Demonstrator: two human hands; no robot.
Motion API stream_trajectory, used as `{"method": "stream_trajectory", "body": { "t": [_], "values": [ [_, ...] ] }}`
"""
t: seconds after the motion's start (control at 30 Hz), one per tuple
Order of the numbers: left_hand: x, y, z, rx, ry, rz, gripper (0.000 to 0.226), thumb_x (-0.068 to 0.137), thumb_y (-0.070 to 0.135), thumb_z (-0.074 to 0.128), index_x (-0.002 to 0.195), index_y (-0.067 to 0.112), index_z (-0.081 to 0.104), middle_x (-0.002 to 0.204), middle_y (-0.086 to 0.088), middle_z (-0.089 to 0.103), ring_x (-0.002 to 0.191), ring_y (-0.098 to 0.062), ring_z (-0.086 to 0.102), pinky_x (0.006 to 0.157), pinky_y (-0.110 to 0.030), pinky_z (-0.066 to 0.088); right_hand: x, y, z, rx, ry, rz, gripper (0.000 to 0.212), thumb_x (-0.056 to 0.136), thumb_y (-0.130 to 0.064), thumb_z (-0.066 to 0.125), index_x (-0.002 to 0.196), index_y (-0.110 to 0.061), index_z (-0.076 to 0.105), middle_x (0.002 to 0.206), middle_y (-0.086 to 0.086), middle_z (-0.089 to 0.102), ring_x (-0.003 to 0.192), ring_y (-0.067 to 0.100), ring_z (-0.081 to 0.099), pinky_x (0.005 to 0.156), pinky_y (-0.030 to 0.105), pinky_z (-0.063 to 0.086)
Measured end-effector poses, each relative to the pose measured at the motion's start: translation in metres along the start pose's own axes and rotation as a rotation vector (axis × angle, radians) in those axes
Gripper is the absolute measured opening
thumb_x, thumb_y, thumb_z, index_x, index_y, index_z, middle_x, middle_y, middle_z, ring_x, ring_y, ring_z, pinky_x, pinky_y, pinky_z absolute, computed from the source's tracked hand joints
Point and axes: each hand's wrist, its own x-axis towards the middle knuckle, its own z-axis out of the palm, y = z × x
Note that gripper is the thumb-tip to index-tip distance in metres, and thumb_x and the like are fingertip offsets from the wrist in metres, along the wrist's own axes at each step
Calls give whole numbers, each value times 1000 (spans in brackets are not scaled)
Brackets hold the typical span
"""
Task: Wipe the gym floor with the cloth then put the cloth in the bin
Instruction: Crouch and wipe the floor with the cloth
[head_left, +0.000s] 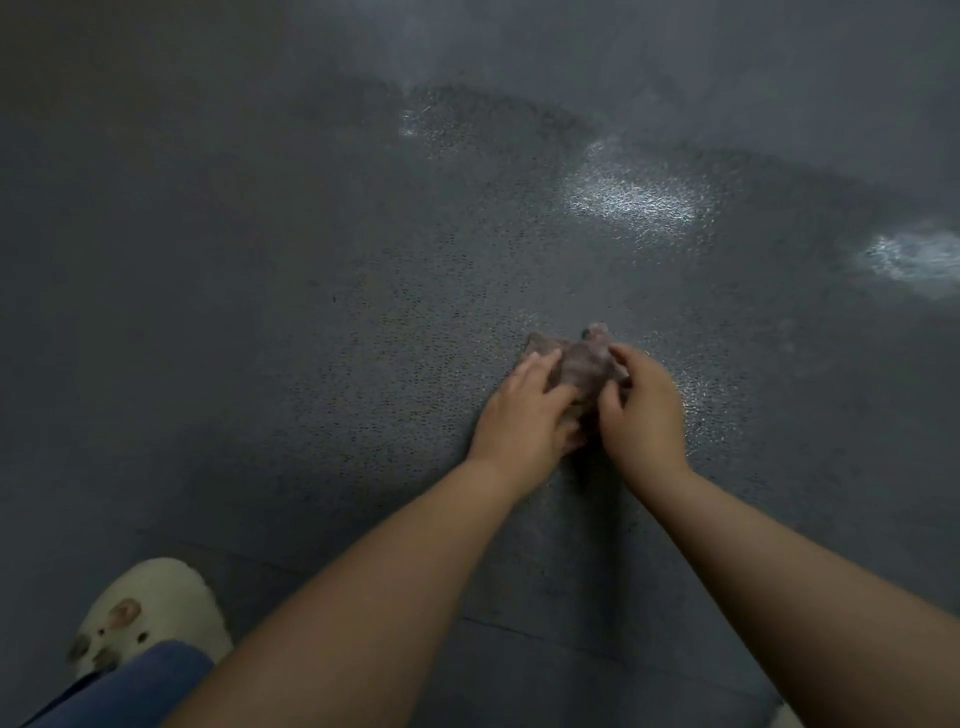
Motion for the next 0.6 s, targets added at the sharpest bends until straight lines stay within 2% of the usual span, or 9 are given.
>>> {"method": "stream_trajectory", "body": {
  "t": [0.07,0.13,0.2,0.27,0.33,0.43,0.5,0.57,0.6],
  "values": [
    [-1,0,-5,-162,168,-64,17,90,16,59,103,8,65,142,-10,40,132,-27,33,105,-29,28,1,0,-1,-2,-18,76,33,87,-1,50,118,-3,60,114,15,62,102,30,58,91,34,43],
    [-2,3,-4,-240,262,-99,8,87,7,60,92,4,66,123,-11,53,115,-26,44,93,-23,31,2,1,-1,-16,-19,127,34,87,-2,50,120,-4,59,116,16,60,106,30,56,92,32,41],
    [-3,7,0,-295,334,-103,4,87,1,57,87,3,61,102,-12,55,95,-25,49,78,-20,30,5,0,-6,10,15,247,35,88,-3,49,122,-4,58,119,16,59,110,30,55,94,32,39],
    [-6,13,1,-429,438,-198,8,91,1,51,86,6,54,87,-7,51,81,-21,47,67,-22,29,7,0,-11,37,14,393,28,91,-8,49,116,-6,60,114,15,63,108,30,56,87,29,40],
    [-8,15,-5,-639,554,-365,11,96,4,44,89,11,45,81,-1,47,76,-18,44,63,-24,30,7,-1,-11,29,-58,476,22,92,-20,53,106,-6,63,107,14,66,103,30,58,77,29,38],
    [-9,7,-20,-918,658,-620,8,100,8,38,94,12,41,81,2,45,74,-13,44,61,-22,34,3,-6,-7,-51,-199,484,26,88,-35,61,92,-9,62,93,11,65,94,29,59,68,27,35],
    [-11,-5,-29,-1052,737,-727,15,101,11,36,90,18,43,79,6,44,73,-11,43,61,-23,36,2,-10,-4,-6,-190,439,17,86,-25,62,77,-12,55,78,6,58,81,26,56,59,29,32],
    [-15,-17,-39,-1212,807,-770,25,102,12,34,81,23,42,78,5,45,71,-12,44,60,-25,36,0,-16,-3,167,-96,338,23,82,-12,59,65,-15,43,64,1,47,65,20,45,54,30,30],
    [-17,-21,-45,-1299,835,-782,26,102,12,33,80,22,41,80,4,47,70,-12,46,60,-26,37,-2,-20,-4,242,-42,288,29,80,-7,58,63,-17,37,60,-1,41,59,16,39,51,26,29]
  ]
}}
